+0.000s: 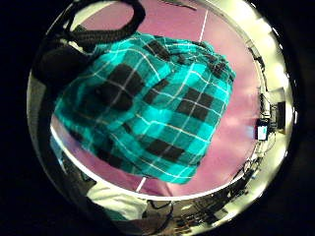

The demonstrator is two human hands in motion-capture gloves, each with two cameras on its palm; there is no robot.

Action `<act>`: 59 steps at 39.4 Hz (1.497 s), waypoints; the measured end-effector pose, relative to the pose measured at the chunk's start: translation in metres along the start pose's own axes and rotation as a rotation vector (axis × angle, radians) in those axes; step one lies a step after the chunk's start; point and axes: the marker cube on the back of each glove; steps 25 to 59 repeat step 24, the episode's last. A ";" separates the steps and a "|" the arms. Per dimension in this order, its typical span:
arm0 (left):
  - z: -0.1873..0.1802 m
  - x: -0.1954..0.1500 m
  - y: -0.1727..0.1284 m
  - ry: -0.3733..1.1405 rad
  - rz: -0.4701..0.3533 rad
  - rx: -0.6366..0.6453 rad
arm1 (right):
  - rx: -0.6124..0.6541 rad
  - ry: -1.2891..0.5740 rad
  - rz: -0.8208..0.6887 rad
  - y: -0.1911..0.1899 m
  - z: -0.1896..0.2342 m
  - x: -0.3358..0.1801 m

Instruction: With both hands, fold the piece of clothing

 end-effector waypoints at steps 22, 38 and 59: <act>-0.004 0.088 -0.016 -0.047 0.169 0.073 | 0.087 0.341 0.384 0.076 -0.057 0.187; -0.003 0.093 -0.016 -0.047 0.177 0.072 | 0.092 0.342 0.391 0.080 -0.059 0.187; -0.003 0.093 -0.016 -0.047 0.177 0.072 | 0.092 0.342 0.391 0.080 -0.059 0.187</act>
